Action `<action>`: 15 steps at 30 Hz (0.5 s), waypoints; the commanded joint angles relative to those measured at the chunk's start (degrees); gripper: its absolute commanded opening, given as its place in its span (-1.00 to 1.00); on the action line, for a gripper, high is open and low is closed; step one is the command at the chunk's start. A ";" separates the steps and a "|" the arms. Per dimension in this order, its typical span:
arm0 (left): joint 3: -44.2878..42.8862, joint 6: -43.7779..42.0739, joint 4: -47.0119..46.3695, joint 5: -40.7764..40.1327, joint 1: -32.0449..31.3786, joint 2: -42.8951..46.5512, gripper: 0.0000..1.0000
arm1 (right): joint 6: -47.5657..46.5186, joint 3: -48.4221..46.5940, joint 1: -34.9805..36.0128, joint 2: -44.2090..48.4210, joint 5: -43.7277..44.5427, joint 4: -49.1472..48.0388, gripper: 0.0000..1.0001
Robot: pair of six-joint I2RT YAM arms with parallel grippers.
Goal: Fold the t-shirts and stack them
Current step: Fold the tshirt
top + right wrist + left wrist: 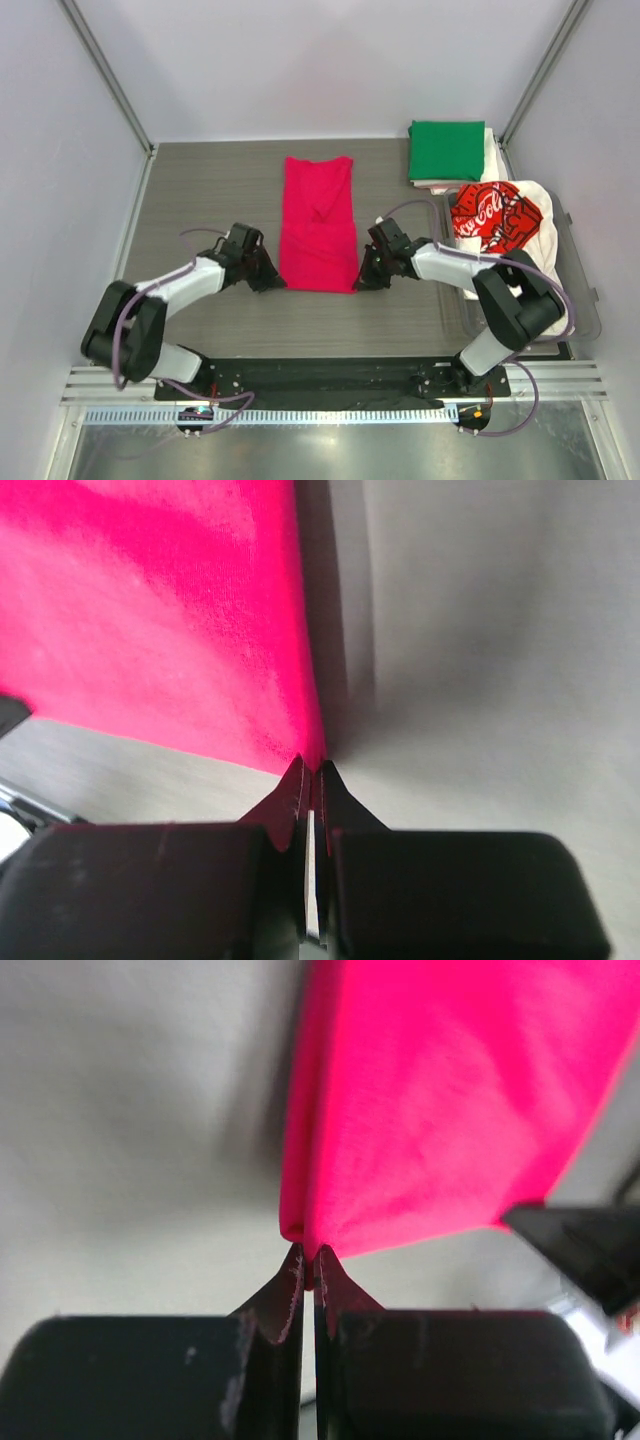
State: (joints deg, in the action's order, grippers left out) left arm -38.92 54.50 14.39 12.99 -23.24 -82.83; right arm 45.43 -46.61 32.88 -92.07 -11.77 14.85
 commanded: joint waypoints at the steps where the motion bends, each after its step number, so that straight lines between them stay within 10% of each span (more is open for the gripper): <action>1: 2.26 4.82 6.07 -3.58 -4.78 10.12 -1.00 | 0.54 2.48 0.07 8.47 -0.18 3.33 -0.97; 15: -3.17 13.35 34.55 -14.56 -16.75 39.50 -1.00 | 4.85 0.83 8.42 31.61 2.62 23.90 -0.98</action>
State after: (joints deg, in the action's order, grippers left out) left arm -37.39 66.30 40.73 3.11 -39.88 -44.45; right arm 49.08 -41.71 40.45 -60.97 -11.55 32.58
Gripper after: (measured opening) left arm 0.011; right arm 0.037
